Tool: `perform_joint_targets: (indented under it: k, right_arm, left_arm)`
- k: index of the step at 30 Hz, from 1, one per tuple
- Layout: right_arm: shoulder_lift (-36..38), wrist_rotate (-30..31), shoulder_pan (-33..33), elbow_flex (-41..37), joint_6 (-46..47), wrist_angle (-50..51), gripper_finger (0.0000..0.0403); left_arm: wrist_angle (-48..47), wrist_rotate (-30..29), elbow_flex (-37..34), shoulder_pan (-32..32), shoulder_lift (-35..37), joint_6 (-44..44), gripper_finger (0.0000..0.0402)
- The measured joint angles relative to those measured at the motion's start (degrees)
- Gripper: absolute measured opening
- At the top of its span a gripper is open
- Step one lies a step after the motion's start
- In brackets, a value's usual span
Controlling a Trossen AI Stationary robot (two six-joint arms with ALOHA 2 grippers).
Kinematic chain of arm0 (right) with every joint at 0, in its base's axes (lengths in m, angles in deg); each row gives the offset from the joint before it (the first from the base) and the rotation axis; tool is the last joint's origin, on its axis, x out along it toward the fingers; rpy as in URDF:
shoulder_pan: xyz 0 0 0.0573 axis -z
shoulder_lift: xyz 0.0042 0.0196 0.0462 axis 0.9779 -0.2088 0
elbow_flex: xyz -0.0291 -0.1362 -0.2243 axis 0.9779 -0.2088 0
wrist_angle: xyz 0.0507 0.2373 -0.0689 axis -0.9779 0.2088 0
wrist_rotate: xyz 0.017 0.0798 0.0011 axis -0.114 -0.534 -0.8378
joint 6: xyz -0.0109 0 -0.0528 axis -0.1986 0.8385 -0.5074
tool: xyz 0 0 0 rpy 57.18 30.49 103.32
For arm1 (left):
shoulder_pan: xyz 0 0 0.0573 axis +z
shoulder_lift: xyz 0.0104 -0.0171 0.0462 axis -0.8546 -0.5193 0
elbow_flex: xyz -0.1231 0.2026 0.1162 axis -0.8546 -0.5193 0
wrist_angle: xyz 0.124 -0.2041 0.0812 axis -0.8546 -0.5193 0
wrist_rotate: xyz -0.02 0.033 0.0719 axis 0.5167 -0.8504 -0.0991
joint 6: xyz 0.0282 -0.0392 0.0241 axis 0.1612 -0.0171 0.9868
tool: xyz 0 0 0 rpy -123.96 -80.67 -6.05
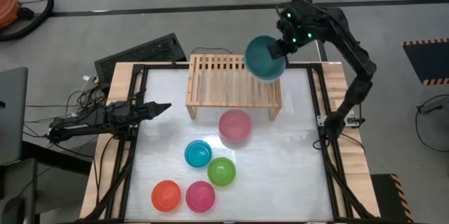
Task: Place and stack bowls onto a shelf
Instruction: Stack the dark green bowl on top of the dark blue bowl on the shelf
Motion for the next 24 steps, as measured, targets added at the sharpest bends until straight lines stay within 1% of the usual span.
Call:
perform_joint_targets:
  k: [3,8,14,19,24]
  right_arm:
    - [-2.1,-0.7,3.6,-0.1,-2.2,0.1,0.0024]
    - [-5.2,-4.3,8.0,-0.1,-5.5,0.1,0.0024]
    - [-6.5,-6.2,11.0,-0.1,-6.9,0.2,0.0024]
    - [-6.3,-6.2,11.7,-0.6,-7.3,0.1,0.0024]
    - [-5.2,-6.2,10.9,-3.7,-8.1,0.2,0.0024]
  left_arm:
    - [0.0,-0.1,0.0,0.0,0.0,0.0,0.0332]
    - [-0.2,-1.7,0.0,0.0,0.0,0.0,0.0332]
    - [-0.4,-2.3,0.0,0.0,0.0,0.0,0.0332]
    - [-0.4,-2.3,0.0,0.0,0.0,0.0,0.0332]
    - [-0.4,-2.3,0.0,0.0,0.0,-0.6,0.0332]
